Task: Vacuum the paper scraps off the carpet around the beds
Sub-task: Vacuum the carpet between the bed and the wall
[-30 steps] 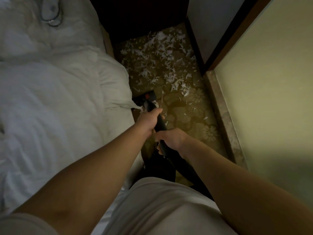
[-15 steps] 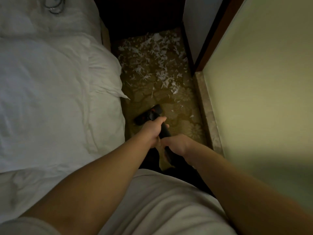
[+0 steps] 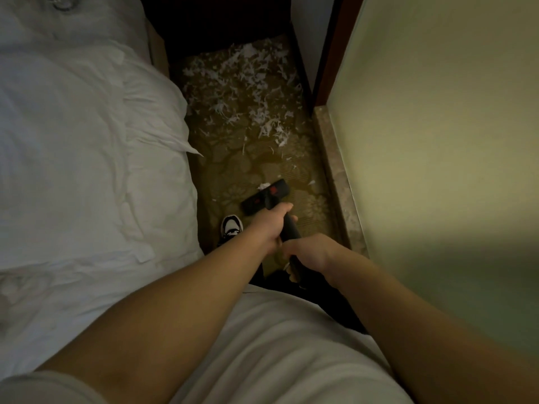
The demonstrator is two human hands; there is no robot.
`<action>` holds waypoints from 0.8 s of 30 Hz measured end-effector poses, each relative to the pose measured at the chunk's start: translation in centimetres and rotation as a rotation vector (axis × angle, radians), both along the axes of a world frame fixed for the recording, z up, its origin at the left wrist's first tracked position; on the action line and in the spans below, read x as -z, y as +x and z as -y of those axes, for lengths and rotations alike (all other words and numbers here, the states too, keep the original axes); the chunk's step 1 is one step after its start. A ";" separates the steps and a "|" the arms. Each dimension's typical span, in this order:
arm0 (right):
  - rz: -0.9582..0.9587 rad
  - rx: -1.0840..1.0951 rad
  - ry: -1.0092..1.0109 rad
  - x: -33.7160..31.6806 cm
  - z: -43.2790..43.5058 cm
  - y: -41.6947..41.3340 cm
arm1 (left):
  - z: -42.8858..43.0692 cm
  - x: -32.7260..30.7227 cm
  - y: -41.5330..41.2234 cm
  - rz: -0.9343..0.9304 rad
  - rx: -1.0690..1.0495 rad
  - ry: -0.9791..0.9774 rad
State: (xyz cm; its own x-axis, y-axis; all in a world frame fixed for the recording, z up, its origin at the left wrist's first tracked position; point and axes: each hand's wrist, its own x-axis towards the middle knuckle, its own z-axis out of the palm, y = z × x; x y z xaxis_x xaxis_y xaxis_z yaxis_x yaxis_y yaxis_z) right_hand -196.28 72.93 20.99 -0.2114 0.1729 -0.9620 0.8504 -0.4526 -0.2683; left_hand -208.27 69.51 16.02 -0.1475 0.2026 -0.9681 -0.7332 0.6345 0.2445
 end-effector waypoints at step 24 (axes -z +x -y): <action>-0.016 -0.130 -0.107 -0.2 2.1 -18.2 | 5.4 2.9 -17.5 -0.083 -0.199 -0.034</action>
State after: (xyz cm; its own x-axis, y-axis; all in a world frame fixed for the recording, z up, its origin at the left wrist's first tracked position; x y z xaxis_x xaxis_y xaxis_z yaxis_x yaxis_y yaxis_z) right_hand -214.43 70.87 21.16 -0.2411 0.0397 -0.9697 0.8995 -0.3659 -0.2387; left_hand -225.80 64.09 13.13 -0.2613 0.1292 -0.9566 -0.8232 0.4877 0.2908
